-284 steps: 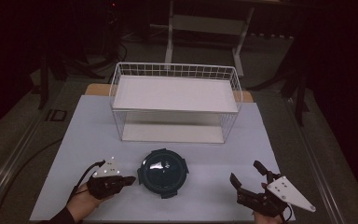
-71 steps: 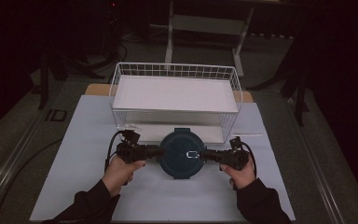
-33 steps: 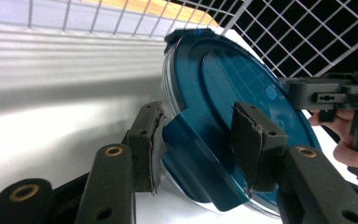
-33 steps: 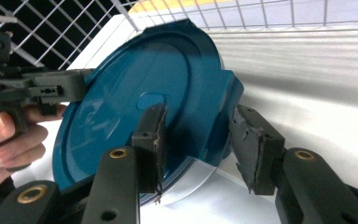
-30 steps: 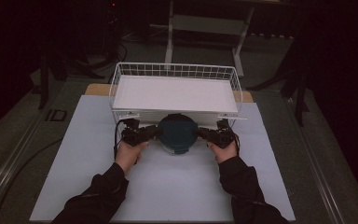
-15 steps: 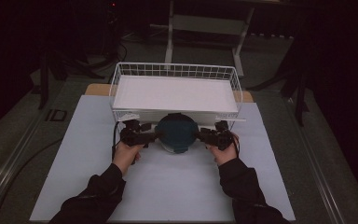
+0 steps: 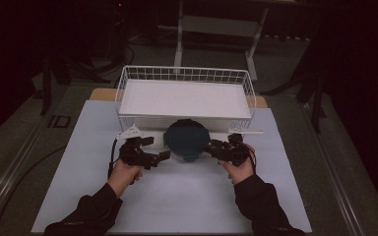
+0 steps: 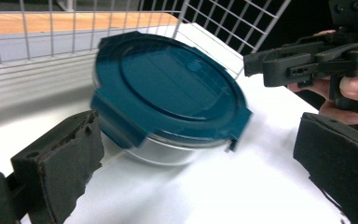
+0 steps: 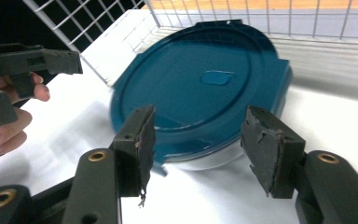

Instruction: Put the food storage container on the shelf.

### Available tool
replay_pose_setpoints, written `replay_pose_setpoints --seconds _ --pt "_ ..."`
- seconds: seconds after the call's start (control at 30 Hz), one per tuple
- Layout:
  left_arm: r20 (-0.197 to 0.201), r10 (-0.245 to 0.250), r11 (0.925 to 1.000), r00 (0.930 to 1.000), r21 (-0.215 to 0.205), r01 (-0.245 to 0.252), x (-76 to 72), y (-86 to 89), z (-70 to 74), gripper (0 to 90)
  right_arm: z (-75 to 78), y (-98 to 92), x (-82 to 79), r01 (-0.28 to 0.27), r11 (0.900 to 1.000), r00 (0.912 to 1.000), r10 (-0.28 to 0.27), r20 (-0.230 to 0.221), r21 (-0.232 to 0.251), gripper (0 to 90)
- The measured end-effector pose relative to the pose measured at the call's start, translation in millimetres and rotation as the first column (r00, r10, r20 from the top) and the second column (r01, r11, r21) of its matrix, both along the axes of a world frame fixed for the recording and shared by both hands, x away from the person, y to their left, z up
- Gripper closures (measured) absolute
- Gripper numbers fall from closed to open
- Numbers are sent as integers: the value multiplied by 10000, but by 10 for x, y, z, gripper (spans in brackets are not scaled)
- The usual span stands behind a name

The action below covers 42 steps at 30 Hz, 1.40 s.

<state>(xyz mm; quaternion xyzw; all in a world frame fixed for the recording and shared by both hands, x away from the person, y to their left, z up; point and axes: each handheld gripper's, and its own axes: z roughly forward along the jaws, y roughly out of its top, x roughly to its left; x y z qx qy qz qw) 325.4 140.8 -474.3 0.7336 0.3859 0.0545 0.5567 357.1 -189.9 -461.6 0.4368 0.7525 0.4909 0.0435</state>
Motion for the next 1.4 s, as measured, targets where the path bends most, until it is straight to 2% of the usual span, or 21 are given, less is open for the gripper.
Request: replay_pose_setpoints --seconds 0.07,0.17,0.23,0.37,0.47,0.57,0.67,0.73,0.83,0.87,0.93,1.13,1.2,1.27,1.4 --pt "27 -218 9997 9998 144 218 -101 0 13 10 30 23 -99 -234 9997 9997 233 71 26 481" --pt "15 -331 9992 9995 221 330 -162 13 23 10 31 43 -161 -387 9992 9992 387 85 -44 514" --pt "50 -400 9988 9992 300 398 -219 24 34 10 23 77 -248 -590 9982 9983 590 40 -104 581" --pt "261 -501 9974 9984 532 487 -332 42 50 10 0 132 -315 -807 9963 9967 808 3 -297 641" --pt "450 -573 9961 9973 698 541 -430 65 59 10 -54 219 -365 -985 9933 9951 985 -26 -596 727" --pt "451 -613 9965 9971 596 586 -474 76 52 10 -92 259 -379 -1014 9920 9948 1016 -24 -757 755" --pt "549 -607 9958 9966 718 566 -536 85 24 10 -154 339 -393 -1256 9862 9921 1254 -83 -1082 861" --pt "538 -596 9959 9968 707 557 -578 95 -22 10 -191 375 -383 -1363 9830 9907 1351 -183 -1229 890" --pt "577 -564 9960 9967 728 522 -595 103 -47 10 -225 402 -364 -1422 9805 9898 1402 -239 -1358 894" --pt "580 -509 9971 9970 589 474 -603 117 -68 10 -251 430 -346 -1435 9799 9896 1405 -313 -1385 895" --pt "562 -487 9973 9972 577 455 -603 122 -78 10 -263 443 -336 -1445 9796 9894 1409 -359 -1400 895" --pt "717 -449 9967 9964 702 399 -611 129 -123 10 -343 520 -265 -1416 9768 9898 1370 -392 -1608 897" --pt "829 -341 9966 9960 777 276 -614 130 -128 10 -367 530 -244 -1351 9783 9905 1292 -473 -1572 897" --pt "781 -345 9967 9963 757 286 -613 130 -140 10 -380 534 -224 -1291 9810 9910 1225 -535 -1450 897" --pt "731 -356 9961 9967 828 295 -614 119 -165 10 -375 555 -196 -1255 9801 9918 1204 -424 -1538 897"
